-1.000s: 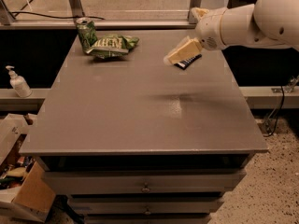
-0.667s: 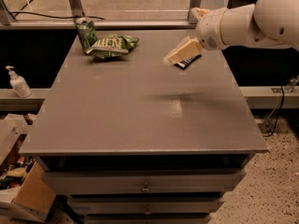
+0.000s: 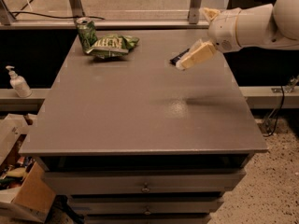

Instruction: Move green jalapeno chip bag near green can

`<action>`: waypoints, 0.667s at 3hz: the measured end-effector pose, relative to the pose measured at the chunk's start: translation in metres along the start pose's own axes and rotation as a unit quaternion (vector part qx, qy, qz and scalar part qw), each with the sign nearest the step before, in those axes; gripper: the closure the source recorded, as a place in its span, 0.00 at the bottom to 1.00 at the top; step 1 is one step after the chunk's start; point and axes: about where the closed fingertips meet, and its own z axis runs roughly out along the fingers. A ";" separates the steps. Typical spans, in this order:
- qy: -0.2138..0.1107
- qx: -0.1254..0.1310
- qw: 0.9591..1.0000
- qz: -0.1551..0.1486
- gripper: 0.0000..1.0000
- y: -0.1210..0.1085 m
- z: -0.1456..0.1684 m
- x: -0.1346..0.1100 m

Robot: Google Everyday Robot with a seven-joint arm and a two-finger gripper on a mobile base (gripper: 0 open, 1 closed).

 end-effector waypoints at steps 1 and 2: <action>-0.015 -0.006 1.000 -0.018 0.00 -0.010 -0.034 0.018; -0.015 -0.006 1.000 -0.018 0.00 -0.010 -0.034 0.018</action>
Offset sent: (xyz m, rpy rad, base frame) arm -0.0078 -0.0329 0.0018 0.0050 -0.0220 0.0260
